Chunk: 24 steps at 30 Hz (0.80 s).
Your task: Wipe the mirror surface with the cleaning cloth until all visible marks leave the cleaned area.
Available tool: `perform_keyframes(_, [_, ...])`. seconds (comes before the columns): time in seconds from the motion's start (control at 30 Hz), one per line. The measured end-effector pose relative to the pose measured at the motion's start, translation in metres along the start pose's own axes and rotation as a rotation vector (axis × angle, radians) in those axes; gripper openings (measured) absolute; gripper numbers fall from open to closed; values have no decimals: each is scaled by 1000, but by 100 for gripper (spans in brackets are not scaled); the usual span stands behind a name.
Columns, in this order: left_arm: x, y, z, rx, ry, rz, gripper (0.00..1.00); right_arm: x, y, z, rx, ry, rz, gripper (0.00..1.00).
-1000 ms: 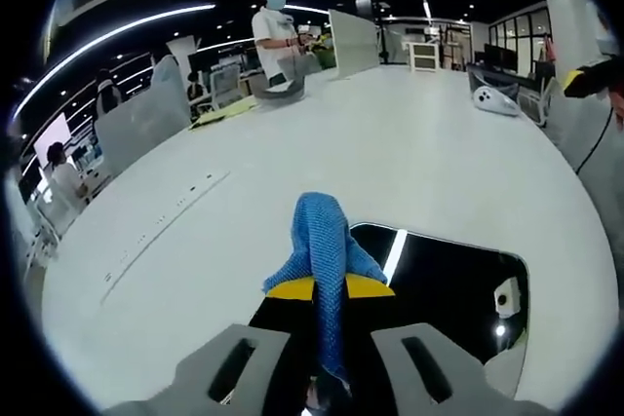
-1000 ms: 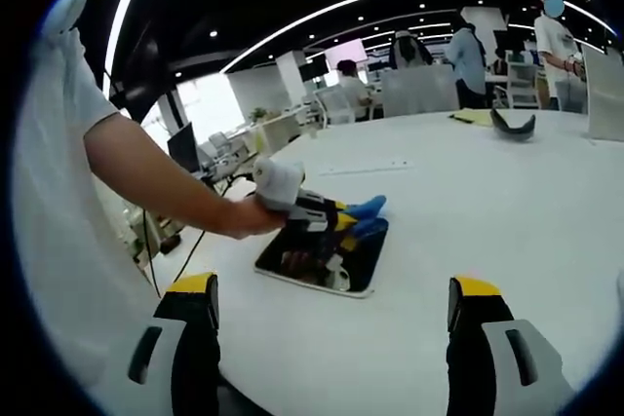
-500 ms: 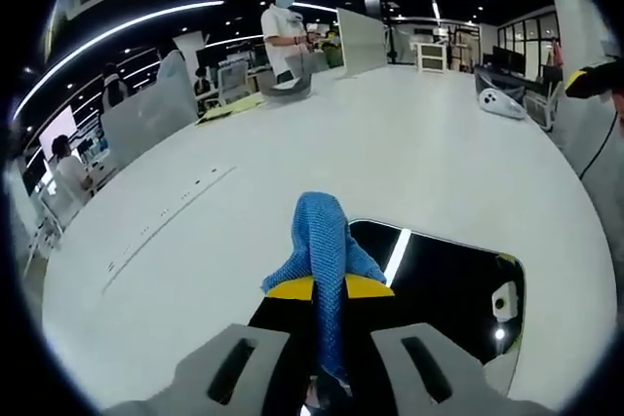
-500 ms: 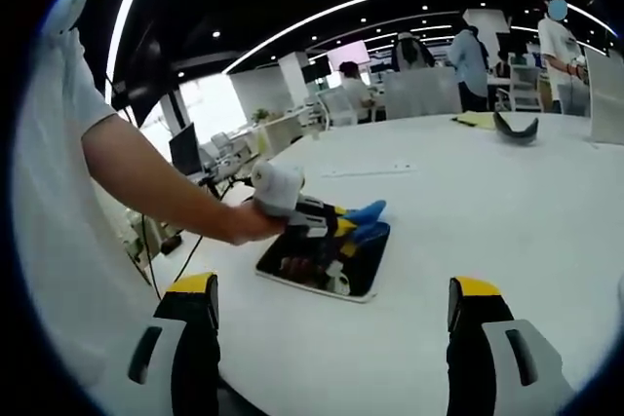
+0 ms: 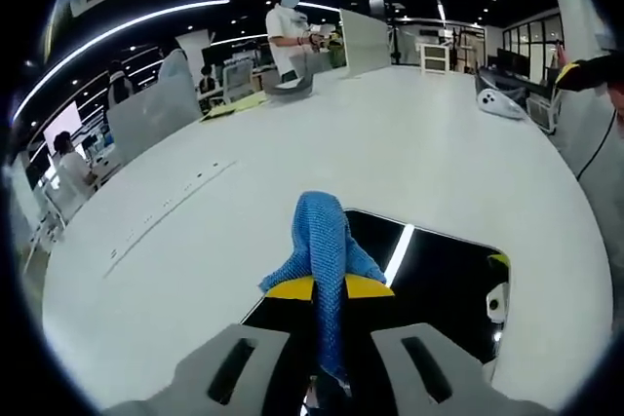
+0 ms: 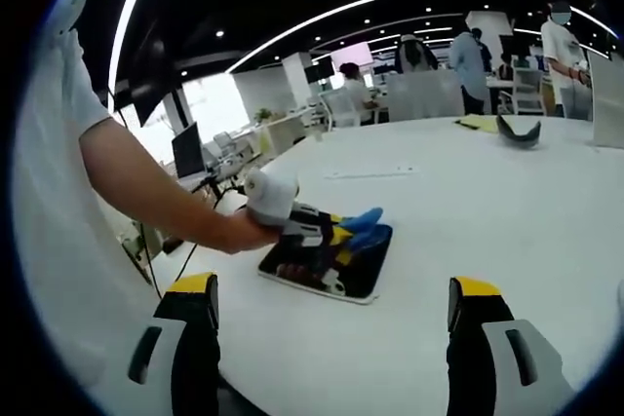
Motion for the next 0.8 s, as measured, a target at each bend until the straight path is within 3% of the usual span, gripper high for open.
perform_keyframes(0.8, [-22, 15, -11, 17, 9, 7, 6, 7, 6, 0, -9, 17, 11, 98])
Point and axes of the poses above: the point that each gripper's makers call its tool centre point, and the gripper's own axes: y roughly backward along the fingers, x roughly to its left, z roughly out of its top, the point moved 1 cm from there along y, roughly backward along the fingers, and after that the axes turned 8 degrees about -z, right-handed, at the moved point
